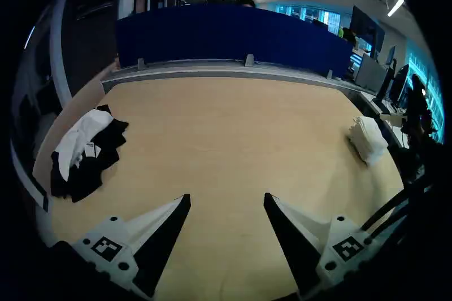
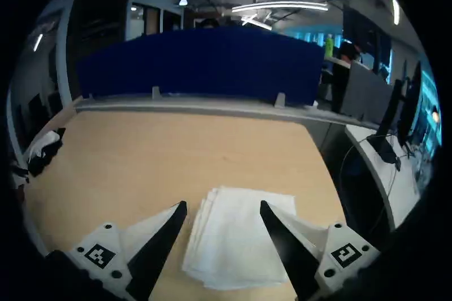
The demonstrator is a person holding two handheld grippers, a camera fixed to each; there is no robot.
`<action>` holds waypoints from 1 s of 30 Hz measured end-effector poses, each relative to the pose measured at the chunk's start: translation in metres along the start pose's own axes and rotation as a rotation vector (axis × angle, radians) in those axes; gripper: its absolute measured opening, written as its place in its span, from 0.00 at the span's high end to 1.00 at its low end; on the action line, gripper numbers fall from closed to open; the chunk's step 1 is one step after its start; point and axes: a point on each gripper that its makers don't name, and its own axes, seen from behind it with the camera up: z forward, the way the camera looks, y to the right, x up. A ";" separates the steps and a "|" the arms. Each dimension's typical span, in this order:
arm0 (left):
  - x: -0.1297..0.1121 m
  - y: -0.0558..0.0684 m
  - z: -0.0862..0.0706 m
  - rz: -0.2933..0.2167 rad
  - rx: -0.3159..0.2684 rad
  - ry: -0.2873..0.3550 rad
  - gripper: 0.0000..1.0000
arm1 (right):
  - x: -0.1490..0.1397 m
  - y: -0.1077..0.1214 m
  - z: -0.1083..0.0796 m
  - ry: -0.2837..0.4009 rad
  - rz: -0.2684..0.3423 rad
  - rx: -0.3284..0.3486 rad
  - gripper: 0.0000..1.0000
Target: Fold towel
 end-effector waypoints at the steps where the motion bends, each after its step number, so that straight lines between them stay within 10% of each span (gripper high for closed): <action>1: 0.001 0.000 0.000 -0.002 -0.003 0.001 0.04 | 0.004 -0.004 -0.005 0.025 0.003 -0.002 0.00; 15: 0.009 0.009 0.001 -0.005 -0.037 0.012 0.04 | 0.059 -0.033 -0.069 0.350 0.043 -0.109 0.00; 30: 0.044 0.005 0.008 -0.026 -0.036 0.157 0.04 | 0.073 -0.063 -0.082 0.386 0.068 -0.121 0.00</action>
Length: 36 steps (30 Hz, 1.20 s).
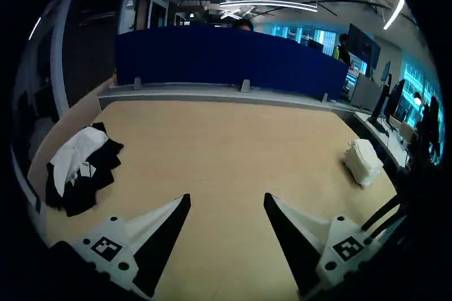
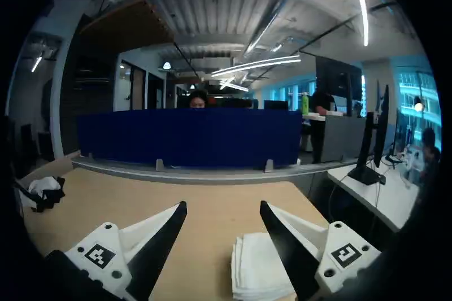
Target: Fold towel
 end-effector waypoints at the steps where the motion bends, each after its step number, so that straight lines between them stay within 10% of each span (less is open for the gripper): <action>1: 0.004 -0.001 0.001 -0.001 0.001 0.021 0.04 | -0.001 -0.002 -0.001 -0.005 0.005 -0.001 0.00; 20: 0.112 -0.022 -0.008 0.044 0.061 0.467 0.04 | 0.002 -0.060 -0.021 -0.028 0.016 0.047 0.00; 36: 0.129 -0.039 -0.006 0.044 0.073 0.574 0.04 | 0.004 -0.110 -0.029 -0.068 0.009 0.094 0.00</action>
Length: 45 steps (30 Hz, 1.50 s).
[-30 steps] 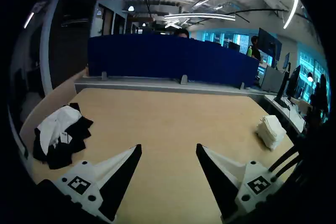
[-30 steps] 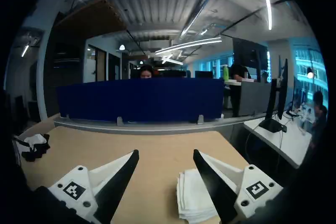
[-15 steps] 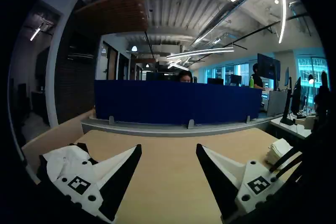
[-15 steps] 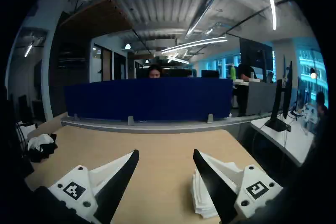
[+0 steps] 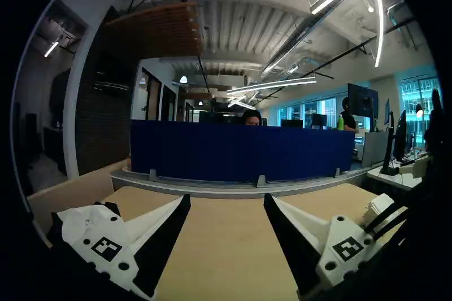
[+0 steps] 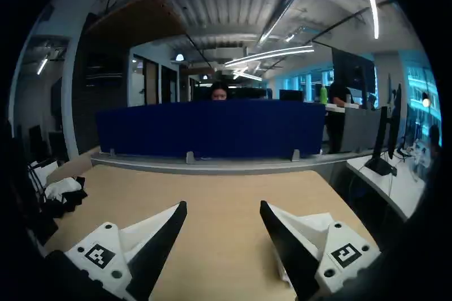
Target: Fold towel
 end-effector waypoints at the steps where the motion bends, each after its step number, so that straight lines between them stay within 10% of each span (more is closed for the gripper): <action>1: -0.002 -0.001 0.001 0.003 0.001 0.002 0.04 | 0.001 -0.002 0.000 -0.003 0.000 0.002 0.00; 15: -0.047 -0.021 0.006 0.097 0.064 0.022 0.04 | -0.003 -0.018 0.013 -0.064 -0.045 -0.008 0.00; 45: -0.164 -0.076 0.017 0.062 0.095 0.007 0.04 | -0.043 -0.075 0.068 -0.087 -0.116 0.034 0.00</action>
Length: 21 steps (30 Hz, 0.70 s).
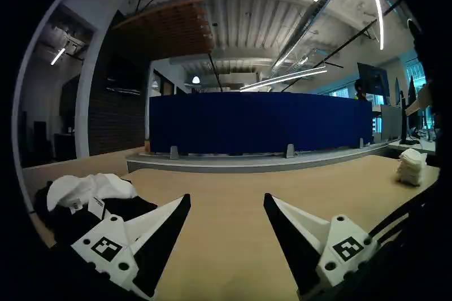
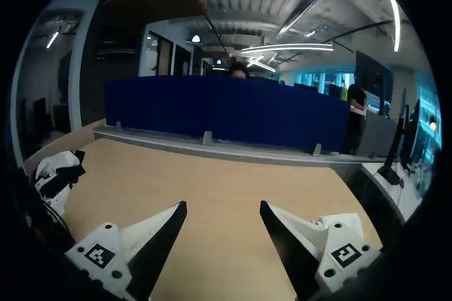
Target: Fold towel
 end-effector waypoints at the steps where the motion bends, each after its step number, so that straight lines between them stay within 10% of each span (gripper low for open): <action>1: -0.001 0.000 0.000 -0.002 0.000 -0.002 0.04 | 0.001 0.000 0.000 0.001 -0.001 0.000 0.00; 21: -0.001 0.004 0.001 -0.001 -0.003 -0.010 0.04 | 0.033 0.029 -0.016 0.095 0.034 -0.017 0.00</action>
